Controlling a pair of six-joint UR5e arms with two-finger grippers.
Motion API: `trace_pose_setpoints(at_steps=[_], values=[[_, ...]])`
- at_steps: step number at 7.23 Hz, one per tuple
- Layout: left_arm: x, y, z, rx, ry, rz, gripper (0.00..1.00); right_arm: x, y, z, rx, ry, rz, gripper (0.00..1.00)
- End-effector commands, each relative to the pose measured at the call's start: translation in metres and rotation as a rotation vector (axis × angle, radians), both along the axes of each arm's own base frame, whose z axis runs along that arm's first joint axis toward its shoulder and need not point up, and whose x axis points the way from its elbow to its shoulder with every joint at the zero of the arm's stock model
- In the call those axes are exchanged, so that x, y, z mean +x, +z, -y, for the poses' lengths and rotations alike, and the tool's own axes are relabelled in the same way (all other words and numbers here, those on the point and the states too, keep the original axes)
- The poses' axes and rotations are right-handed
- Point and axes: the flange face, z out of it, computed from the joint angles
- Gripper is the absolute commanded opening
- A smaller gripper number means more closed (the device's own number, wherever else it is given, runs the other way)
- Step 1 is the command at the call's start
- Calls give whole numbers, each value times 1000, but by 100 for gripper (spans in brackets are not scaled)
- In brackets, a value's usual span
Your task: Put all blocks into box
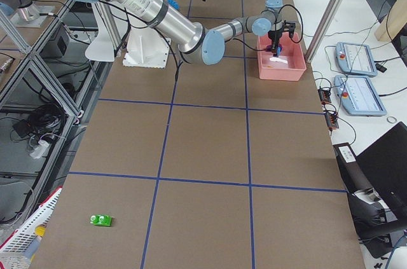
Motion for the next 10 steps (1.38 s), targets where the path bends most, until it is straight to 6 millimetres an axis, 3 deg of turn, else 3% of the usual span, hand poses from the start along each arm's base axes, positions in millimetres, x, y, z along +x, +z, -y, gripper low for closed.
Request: trace_pose_setpoints(at_steps=[1, 4, 6, 7, 8, 9, 10], values=[[-1, 35, -75, -14, 168, 80, 100, 49, -23, 20, -19, -26, 82, 100], [29, 52, -143, -24, 365, 114, 100, 145, -52, 48, -55, -29, 163, 100], [44, 62, -174, -3, 459, 138, 99, 168, -31, 43, -42, -53, 153, 100], [49, 73, -181, 7, 474, 161, 99, 205, -19, 50, -63, -36, 171, 100], [53, 78, -185, 9, 487, 168, 99, 246, 12, 43, -51, -56, 185, 100], [60, 97, -184, 15, 489, 158, 98, 285, 56, 34, -40, -88, 190, 100], [65, 106, -184, 26, 485, 129, 98, 309, 102, 11, -36, -95, 179, 100]])
